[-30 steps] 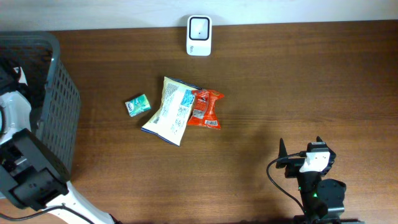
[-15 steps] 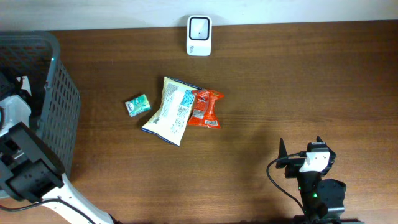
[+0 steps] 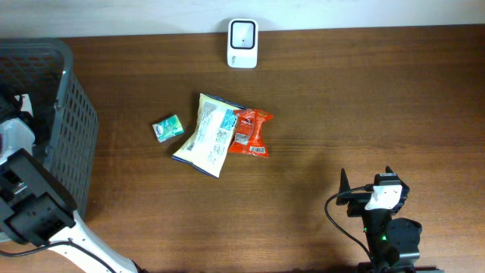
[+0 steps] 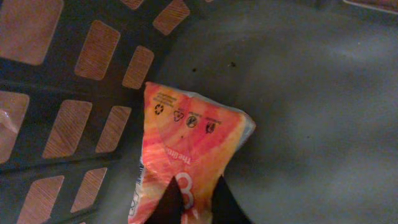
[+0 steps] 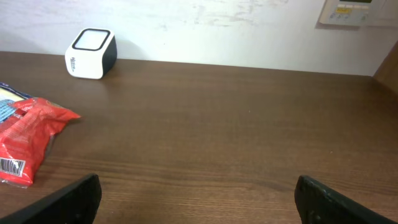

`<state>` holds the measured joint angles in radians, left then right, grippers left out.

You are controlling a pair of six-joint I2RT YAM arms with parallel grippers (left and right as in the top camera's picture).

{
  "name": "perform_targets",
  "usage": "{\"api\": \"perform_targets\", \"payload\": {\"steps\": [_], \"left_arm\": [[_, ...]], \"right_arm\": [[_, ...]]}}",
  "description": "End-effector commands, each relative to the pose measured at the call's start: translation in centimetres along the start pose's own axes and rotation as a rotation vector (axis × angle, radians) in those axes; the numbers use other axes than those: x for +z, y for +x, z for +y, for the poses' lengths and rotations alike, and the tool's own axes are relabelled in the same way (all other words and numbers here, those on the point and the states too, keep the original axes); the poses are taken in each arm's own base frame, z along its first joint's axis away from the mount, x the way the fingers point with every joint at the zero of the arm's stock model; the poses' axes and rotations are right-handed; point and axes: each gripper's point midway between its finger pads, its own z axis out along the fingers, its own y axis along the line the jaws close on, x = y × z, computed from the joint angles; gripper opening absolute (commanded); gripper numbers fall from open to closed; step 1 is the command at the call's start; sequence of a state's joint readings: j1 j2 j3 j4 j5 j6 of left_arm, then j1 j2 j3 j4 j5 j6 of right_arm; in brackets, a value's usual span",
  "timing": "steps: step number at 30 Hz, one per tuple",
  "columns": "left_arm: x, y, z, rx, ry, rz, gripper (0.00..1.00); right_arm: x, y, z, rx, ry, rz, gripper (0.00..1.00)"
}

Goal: Scan the item barcode
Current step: 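Carry the orange pack out toward the bags on the table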

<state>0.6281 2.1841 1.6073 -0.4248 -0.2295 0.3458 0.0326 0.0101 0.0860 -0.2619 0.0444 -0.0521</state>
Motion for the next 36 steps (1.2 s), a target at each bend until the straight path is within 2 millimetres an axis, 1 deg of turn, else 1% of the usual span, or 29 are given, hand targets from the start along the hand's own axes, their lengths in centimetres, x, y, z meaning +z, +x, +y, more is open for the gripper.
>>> {"api": "perform_targets", "payload": {"steps": [1,2,4,7,9,12,13,14,15,16,19,20,21,23,24,26,27,28,29,30,31,32,33,35,36], "left_arm": [[1.1,1.3,-0.9,-0.001,0.036,0.037,0.0],[0.7,0.9,-0.8,-0.011,0.033,0.027,0.0],[-1.0,-0.8,0.0,-0.052,0.02,-0.022,0.0],[-5.4,-4.3,1.6,-0.085,-0.005,-0.133,0.0],[-8.9,-6.3,2.5,-0.093,-0.021,-0.211,0.0],[-15.8,-9.1,3.4,-0.1,-0.033,-0.347,0.0],[-18.0,-9.8,3.4,-0.098,-0.03,-0.389,0.0],[-19.5,-10.2,3.4,-0.098,-0.027,-0.417,0.0],[-21.6,-10.8,3.2,-0.094,-0.022,-0.46,0.0],[-24.5,-11.5,2.9,-0.089,-0.021,-0.516,0.0],[-29.6,-12.3,1.8,-0.072,-0.004,-0.611,0.0],[-31.2,-12.4,0.9,-0.057,0.012,-0.635,0.0],[-32.3,-12.4,-0.1,-0.041,0.03,-0.651,0.0],[-34.1,-12.3,-2.7,0.001,0.075,-0.668,0.0],[-34.5,-12.2,-4.1,0.025,0.099,-0.667,0.0],[-35.1,-11.9,-7.4,0.082,0.153,-0.658,0.0],[-35.2,-11.6,-9.5,0.113,0.186,-0.65,0.0],[-35.2,-11.3,-11.1,0.129,0.213,-0.639,0.0],[-35.1,-10.8,-13.0,0.154,0.243,-0.623,0.0],[-34.9,-10.4,-14.4,0.175,0.265,-0.605,0.0],[-34.6,-9.7,-16.2,0.194,0.295,-0.575,0.0],[-34.2,-9.2,-17.5,0.212,0.313,-0.548,0.0],[-33.7,-8.3,-19.0,0.24,0.333,-0.508,0.0],[-32.4,-6.6,-21.4,0.275,0.363,-0.427,0.0],[-31.4,-5.5,-22.8,0.288,0.377,-0.371,0.0]], "right_arm": [[0.0,0.3,0.1,0.003,-0.002,0.011,0.99],[0.0,0.3,0.1,0.003,-0.002,0.011,0.98],[0.0,0.3,0.1,0.003,-0.002,0.011,0.99],[0.0,0.3,0.1,0.003,-0.002,0.011,0.99],[0.0,0.3,0.1,0.003,-0.002,0.011,0.98],[0.0,0.3,0.1,0.003,-0.002,0.011,0.99],[0.0,0.3,0.1,0.003,-0.002,0.011,0.98],[0.0,0.3,0.1,0.003,-0.002,0.011,0.98],[0.0,0.3,0.1,0.003,-0.002,0.011,0.98],[0.0,0.3,0.1,0.003,-0.002,0.011,0.99],[0.0,0.3,0.1,0.003,-0.002,0.011,0.98],[0.0,0.3,0.1,0.003,-0.002,0.012,0.98],[0.0,0.3,0.1,0.003,-0.002,0.011,0.99],[0.0,0.3,0.1,0.003,-0.002,0.011,0.99],[0.0,0.3,0.1,0.003,-0.002,0.011,0.98],[0.0,0.3,0.1,0.003,-0.002,0.012,0.98],[0.0,0.3,0.1,0.003,-0.002,0.011,0.98],[0.0,0.3,0.1,0.003,-0.002,0.011,0.99],[0.0,0.3,0.1,0.003,-0.002,0.011,0.98],[0.0,0.3,0.1,0.003,-0.002,0.011,0.99],[0.0,0.3,0.1,0.003,-0.002,0.011,0.99],[0.0,0.3,0.1,0.003,-0.002,0.011,0.98],[0.0,0.3,0.1,0.003,-0.002,0.011,0.98],[0.0,0.3,0.1,0.003,-0.002,0.012,0.99],[0.0,0.3,0.1,0.003,-0.002,0.011,0.98]]}}
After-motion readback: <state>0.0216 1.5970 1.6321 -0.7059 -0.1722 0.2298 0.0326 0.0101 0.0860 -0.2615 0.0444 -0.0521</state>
